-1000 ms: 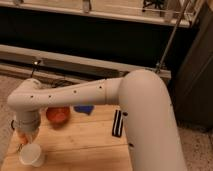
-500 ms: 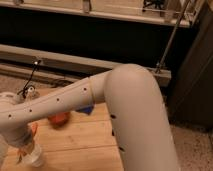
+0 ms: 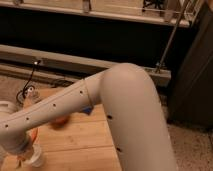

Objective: Place the pepper in the ceramic cup

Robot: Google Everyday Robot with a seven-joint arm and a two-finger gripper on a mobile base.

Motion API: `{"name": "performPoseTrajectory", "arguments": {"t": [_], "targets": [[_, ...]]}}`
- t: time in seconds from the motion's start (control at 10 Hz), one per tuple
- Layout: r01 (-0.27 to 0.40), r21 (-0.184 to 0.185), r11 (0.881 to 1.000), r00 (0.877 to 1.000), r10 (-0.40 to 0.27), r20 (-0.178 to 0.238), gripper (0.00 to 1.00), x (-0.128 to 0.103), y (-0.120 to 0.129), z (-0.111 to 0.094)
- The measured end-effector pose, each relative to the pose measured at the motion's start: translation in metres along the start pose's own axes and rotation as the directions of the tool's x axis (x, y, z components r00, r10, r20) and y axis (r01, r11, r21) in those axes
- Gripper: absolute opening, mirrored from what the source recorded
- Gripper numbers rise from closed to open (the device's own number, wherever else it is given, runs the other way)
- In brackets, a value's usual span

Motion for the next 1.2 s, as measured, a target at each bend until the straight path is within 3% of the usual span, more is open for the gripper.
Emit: {"name": "performPoseTrajectory", "arguments": {"t": [0.7,1.2], "targets": [[-0.159,-0.091,0.983,0.987,0.155,-0.051,0.00,-0.052,-0.015,-0.029],[-0.100,-0.067,0.993,0.994,0.097,-0.044,0.00,-0.049,0.001,-0.028]]}}
